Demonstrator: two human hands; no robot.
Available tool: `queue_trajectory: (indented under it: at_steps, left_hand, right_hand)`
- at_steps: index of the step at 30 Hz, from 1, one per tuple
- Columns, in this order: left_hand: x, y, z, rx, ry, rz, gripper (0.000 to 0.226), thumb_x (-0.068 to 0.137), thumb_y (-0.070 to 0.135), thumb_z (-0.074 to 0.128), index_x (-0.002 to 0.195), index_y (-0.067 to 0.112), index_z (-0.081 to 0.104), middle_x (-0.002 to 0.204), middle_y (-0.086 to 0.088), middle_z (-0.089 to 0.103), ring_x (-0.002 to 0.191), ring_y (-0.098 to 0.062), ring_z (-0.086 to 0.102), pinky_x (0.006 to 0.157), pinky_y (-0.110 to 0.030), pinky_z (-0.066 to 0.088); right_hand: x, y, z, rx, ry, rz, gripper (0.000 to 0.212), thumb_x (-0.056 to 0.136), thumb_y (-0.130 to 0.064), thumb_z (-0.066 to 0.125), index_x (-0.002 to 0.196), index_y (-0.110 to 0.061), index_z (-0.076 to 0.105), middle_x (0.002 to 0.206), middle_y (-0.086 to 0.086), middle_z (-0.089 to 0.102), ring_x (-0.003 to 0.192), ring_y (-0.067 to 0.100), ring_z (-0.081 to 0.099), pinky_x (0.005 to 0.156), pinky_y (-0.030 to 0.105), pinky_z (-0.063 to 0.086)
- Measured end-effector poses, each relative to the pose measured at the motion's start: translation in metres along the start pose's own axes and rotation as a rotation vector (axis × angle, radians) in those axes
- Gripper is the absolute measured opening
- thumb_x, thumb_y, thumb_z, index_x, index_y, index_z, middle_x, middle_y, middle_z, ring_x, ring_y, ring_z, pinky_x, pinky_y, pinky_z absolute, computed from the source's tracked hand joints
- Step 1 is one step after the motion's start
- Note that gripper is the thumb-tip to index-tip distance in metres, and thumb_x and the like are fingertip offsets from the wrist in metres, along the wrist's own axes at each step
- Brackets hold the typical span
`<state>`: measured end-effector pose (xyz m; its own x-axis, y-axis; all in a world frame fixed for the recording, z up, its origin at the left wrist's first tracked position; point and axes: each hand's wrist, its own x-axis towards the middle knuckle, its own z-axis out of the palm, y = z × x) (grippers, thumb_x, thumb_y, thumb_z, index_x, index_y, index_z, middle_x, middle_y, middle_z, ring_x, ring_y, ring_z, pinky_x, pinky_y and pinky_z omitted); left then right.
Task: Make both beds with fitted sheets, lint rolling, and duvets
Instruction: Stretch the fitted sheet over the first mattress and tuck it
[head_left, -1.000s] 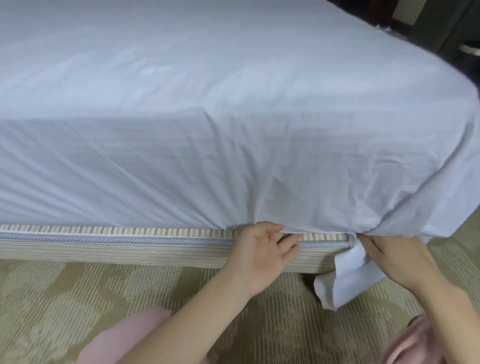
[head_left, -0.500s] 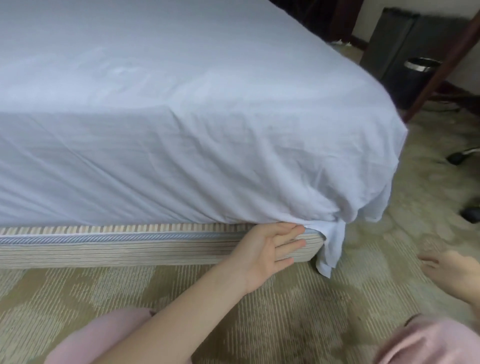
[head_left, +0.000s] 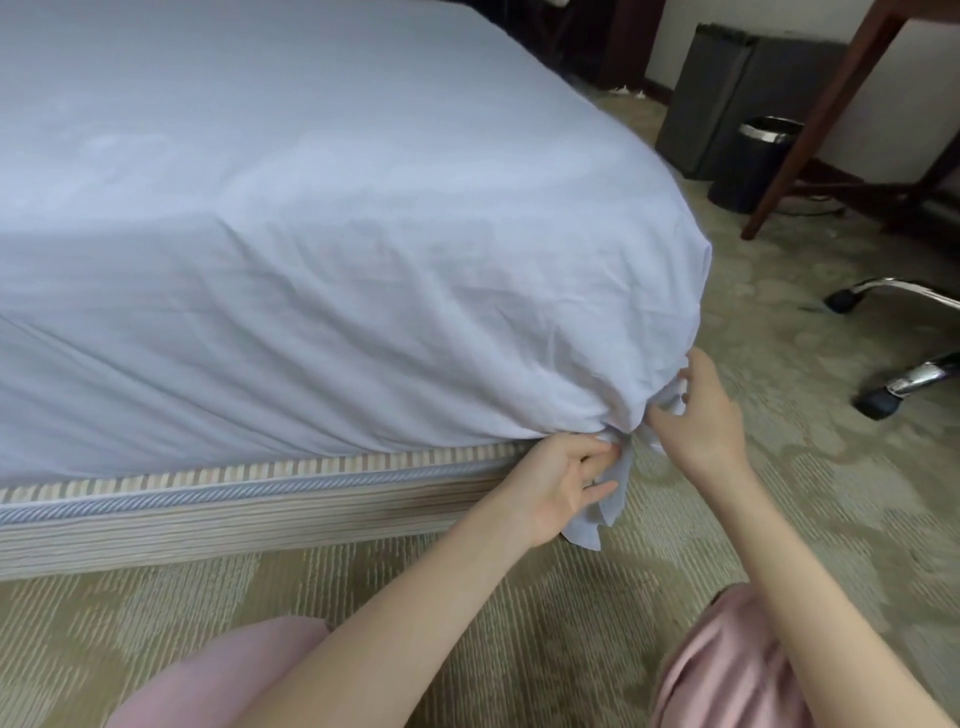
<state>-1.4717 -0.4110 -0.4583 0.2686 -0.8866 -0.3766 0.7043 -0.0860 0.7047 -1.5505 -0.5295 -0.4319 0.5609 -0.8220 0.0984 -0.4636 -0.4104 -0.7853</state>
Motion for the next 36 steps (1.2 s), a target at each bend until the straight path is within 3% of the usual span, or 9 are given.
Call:
queue_trajectory:
  at_steps: [5, 7, 11, 17, 21, 27, 30, 32, 36]
  left_hand:
    - [0.014, -0.004, 0.008, 0.005, -0.022, 0.018, 0.046, 0.095, 0.004, 0.043, 0.139, 0.019, 0.044, 0.132, 0.007, 0.054, 0.13, -0.012, 0.046, 0.111, -0.04, 0.032]
    - [0.018, -0.004, 0.015, -0.031, -0.007, 0.035, 0.045, 0.095, 0.003, 0.042, 0.136, 0.02, 0.046, 0.121, 0.011, 0.058, 0.128, -0.011, 0.047, 0.111, -0.041, 0.034]
    - [0.02, -0.003, 0.026, -0.126, 0.074, 0.056, 0.036, 0.092, -0.002, 0.04, 0.11, 0.023, 0.058, 0.106, 0.014, 0.064, 0.12, -0.013, 0.054, 0.108, -0.044, 0.037]
    - [0.007, -0.006, 0.031, -0.181, 0.153, 0.064, 0.049, 0.093, -0.002, 0.039, 0.138, 0.016, 0.045, 0.135, 0.006, 0.054, 0.12, -0.014, 0.055, 0.102, -0.038, 0.039]
    - [-0.026, -0.019, 0.03, 0.156, 0.126, 0.07, 0.054, 0.094, -0.003, 0.036, 0.14, 0.023, 0.037, 0.14, 0.009, 0.049, 0.111, -0.012, 0.06, 0.103, -0.035, 0.041]
    - [-0.033, -0.02, 0.019, 0.655, 0.204, 0.412, 0.056, 0.093, -0.005, 0.038, 0.122, 0.043, 0.042, 0.133, 0.013, 0.049, 0.123, -0.004, 0.05, 0.102, -0.019, 0.039]
    - [-0.027, -0.013, 0.021, 0.737, 0.195, 0.509, 0.057, 0.09, 0.003, 0.039, 0.122, 0.05, 0.037, 0.131, 0.023, 0.046, 0.127, 0.001, 0.045, 0.104, -0.015, 0.036]
    - [-0.026, -0.012, 0.023, 0.795, 0.166, 0.542, 0.059, 0.082, 0.012, 0.037, 0.126, 0.052, 0.032, 0.128, 0.034, 0.042, 0.128, 0.005, 0.042, 0.106, -0.016, 0.034]
    - [-0.021, -0.016, 0.028, 0.833, 0.169, 0.556, 0.067, 0.088, 0.001, 0.038, 0.137, 0.045, 0.03, 0.128, 0.035, 0.04, 0.131, 0.0, 0.041, 0.111, -0.024, 0.034]
  right_hand:
    - [0.013, 0.006, 0.004, -0.124, 0.18, -0.117, 0.01, 0.09, -0.018, 0.054, 0.087, -0.013, 0.062, 0.085, 0.008, 0.065, 0.081, 0.031, 0.058, 0.061, 0.035, 0.036]
    - [0.014, 0.008, -0.003, -0.147, 0.243, -0.086, 0.03, 0.091, -0.014, 0.05, 0.062, -0.018, 0.046, 0.062, 0.006, 0.052, 0.064, 0.03, 0.046, 0.054, 0.037, 0.028]
    - [0.007, 0.016, -0.034, -0.146, 0.318, -0.013, 0.02, 0.096, -0.019, 0.05, 0.078, -0.011, 0.055, 0.075, 0.009, 0.056, 0.076, 0.029, 0.048, 0.064, 0.033, 0.026]
    - [-0.008, 0.026, -0.047, -0.215, 0.389, -0.041, 0.013, 0.094, -0.016, 0.051, 0.093, -0.013, 0.064, 0.084, 0.013, 0.069, 0.086, 0.036, 0.06, 0.072, 0.036, 0.038]
    - [-0.014, 0.024, -0.05, -0.137, 0.448, -0.061, 0.016, 0.084, -0.004, 0.058, 0.098, -0.012, 0.061, 0.09, 0.01, 0.067, 0.077, 0.025, 0.06, 0.076, 0.033, 0.045]
    - [-0.007, 0.007, -0.024, -0.033, 0.119, -0.074, 0.044, 0.078, -0.012, 0.072, 0.12, -0.015, 0.061, 0.098, -0.001, 0.064, 0.084, 0.015, 0.06, 0.076, 0.023, 0.042]
    - [0.006, -0.004, -0.009, -0.011, 0.133, -0.12, 0.007, 0.075, -0.022, 0.063, 0.079, -0.025, 0.058, 0.073, -0.002, 0.059, 0.064, 0.012, 0.05, 0.056, 0.021, 0.037]
    - [0.011, -0.001, -0.003, -0.059, 0.207, -0.164, 0.033, 0.08, -0.013, 0.06, 0.058, -0.025, 0.039, 0.054, -0.003, 0.045, 0.052, 0.017, 0.036, 0.05, 0.027, 0.031]
    - [0.002, 0.002, -0.014, -0.159, 0.406, -0.149, 0.021, 0.086, -0.016, 0.056, 0.066, -0.015, 0.053, 0.058, 0.009, 0.056, 0.059, 0.036, 0.049, 0.053, 0.036, 0.031]
